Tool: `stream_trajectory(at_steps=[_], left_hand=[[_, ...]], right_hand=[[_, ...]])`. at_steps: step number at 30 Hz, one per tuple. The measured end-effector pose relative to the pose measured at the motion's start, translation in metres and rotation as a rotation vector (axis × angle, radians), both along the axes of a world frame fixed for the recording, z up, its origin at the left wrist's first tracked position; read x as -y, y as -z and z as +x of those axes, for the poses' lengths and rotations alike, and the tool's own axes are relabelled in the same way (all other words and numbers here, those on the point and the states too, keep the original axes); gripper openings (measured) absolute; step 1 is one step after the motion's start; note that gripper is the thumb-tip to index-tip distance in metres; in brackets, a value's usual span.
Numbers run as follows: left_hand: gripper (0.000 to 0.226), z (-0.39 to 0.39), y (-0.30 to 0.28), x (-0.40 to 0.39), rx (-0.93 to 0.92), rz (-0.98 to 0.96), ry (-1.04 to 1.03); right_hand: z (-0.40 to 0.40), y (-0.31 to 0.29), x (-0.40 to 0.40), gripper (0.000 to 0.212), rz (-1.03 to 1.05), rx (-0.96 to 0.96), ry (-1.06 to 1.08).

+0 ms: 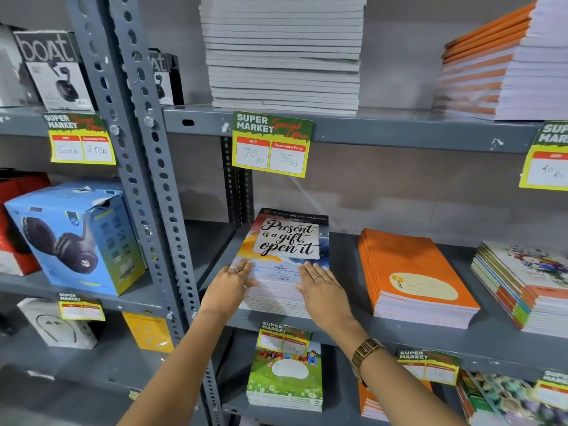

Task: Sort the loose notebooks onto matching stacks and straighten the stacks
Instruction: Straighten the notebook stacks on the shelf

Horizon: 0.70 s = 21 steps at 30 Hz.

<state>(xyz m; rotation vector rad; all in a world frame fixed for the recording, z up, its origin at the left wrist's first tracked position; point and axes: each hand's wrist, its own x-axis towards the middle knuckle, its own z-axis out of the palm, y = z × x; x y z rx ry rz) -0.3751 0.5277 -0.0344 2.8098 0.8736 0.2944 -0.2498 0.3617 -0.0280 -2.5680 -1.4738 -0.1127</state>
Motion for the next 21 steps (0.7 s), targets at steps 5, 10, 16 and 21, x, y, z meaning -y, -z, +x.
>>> stream_trajectory(at_steps=[5, 10, 16, 21], left_hand=[[0.048, 0.000, -0.003, 0.003, 0.052, -0.051, -0.026], [0.049, -0.002, -0.006, 0.008, 0.076, -0.085, -0.037], [0.051, -0.003, -0.005, 0.008, 0.071, -0.078, -0.036], [0.064, -0.007, 0.004, 0.014, 0.059, 0.038, -0.036]], right_hand=[[-0.001, 0.000, 0.000, 0.053, 0.006, -0.006, 0.001], [-0.003, 0.000, 0.000, 0.052, 0.034, 0.000, -0.004], [-0.003, 0.003, 0.000, 0.057, 0.017, 0.025, 0.012], [-0.001, 0.005, 0.003, 0.059, -0.006, 0.042, -0.013]])
